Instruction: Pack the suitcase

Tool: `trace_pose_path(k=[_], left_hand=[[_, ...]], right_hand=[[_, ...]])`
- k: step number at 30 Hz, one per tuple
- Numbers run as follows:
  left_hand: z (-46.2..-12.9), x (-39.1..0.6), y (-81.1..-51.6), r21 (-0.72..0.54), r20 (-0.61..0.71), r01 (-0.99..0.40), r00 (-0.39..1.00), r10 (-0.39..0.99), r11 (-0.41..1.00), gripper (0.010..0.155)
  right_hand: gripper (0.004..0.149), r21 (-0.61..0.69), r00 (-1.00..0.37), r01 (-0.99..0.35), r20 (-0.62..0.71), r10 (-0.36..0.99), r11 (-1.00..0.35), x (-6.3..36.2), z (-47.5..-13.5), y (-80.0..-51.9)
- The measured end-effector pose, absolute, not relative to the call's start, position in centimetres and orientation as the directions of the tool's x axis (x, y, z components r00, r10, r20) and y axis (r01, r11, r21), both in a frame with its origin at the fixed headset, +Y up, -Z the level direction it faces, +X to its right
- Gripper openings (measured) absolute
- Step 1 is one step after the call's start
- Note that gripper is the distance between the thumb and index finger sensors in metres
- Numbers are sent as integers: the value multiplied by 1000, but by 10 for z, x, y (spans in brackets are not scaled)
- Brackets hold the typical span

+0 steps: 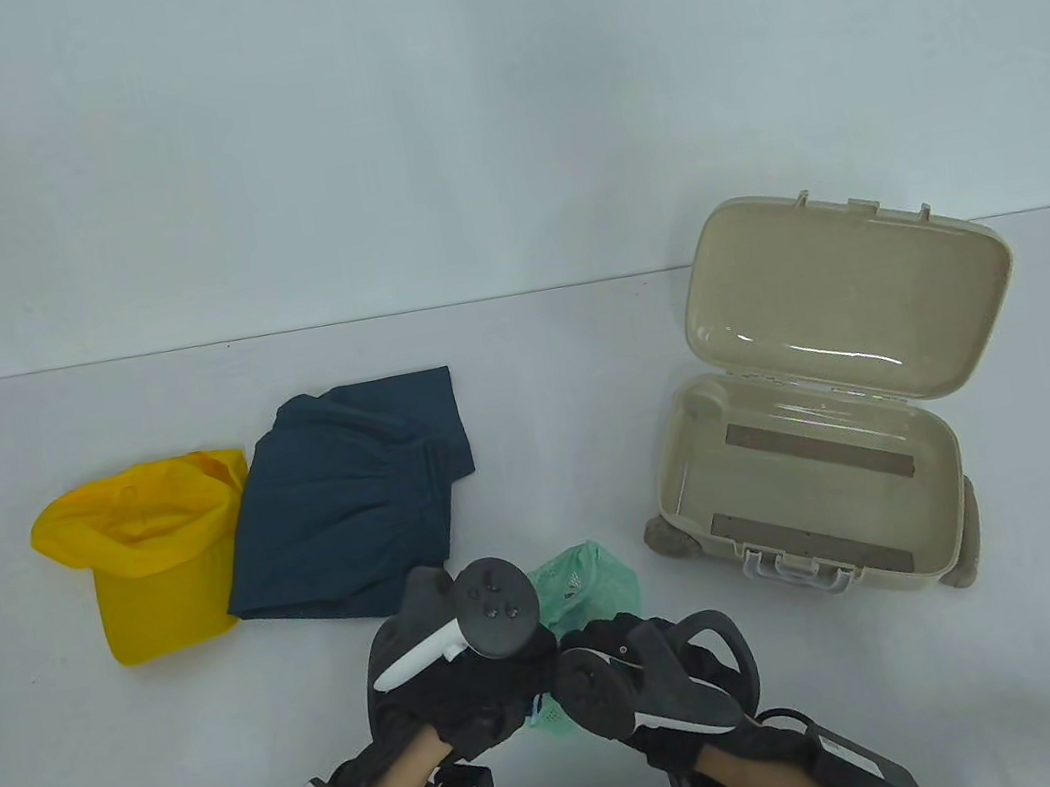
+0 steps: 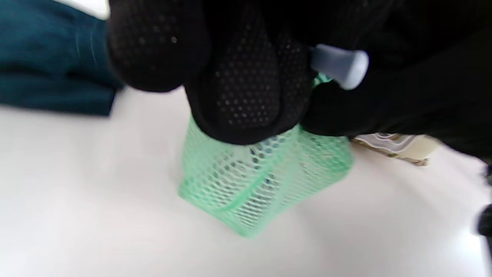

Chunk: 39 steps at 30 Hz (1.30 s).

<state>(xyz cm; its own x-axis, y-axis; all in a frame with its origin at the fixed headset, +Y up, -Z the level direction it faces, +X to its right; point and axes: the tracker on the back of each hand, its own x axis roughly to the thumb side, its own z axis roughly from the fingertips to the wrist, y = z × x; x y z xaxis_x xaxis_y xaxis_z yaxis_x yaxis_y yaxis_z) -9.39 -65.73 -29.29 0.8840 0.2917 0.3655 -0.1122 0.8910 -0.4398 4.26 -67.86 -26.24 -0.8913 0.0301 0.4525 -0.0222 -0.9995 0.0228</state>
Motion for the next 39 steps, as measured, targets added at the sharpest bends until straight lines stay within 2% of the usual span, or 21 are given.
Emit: trace_pose_path(k=[1,6,9,13,15,22,29,34,39], left_hand=[[-292,-93,-653,-380,388,-67,894,225,923,44],[-300,-98,-642,-222,382,-20,918,106,975,43],[-311,-102,-646,-238,359,-41,925,127,970,43],[-333,-107,-647,-137,298,28,954,14,990,43],[-344,-109,-649,-122,274,6,961,28,992,43],[-380,-108,-666,-117,207,-1,978,25,993,43],[-407,-105,-690,-188,164,-29,985,60,982,43],[-413,-101,-697,-209,159,-78,981,113,975,43],[-406,-106,-687,-207,187,-60,977,100,976,47]], right_hand=[[49,12,-893,-34,449,36,-999,43,-262,-677],[47,-45,-886,-12,464,-10,-999,43,-258,-675],[47,-75,-878,13,476,-47,-997,39,-256,-674],[47,-109,-851,53,515,-102,-993,34,-248,-676],[48,-128,-838,82,528,-138,-988,30,-245,-677],[48,-152,-823,127,535,-190,-980,28,-242,-676],[48,-140,-794,183,563,-231,-973,24,-238,-676],[48,-124,-796,200,558,-234,-972,26,-241,-676],[49,-75,-817,164,548,-178,-984,30,-246,-674]])
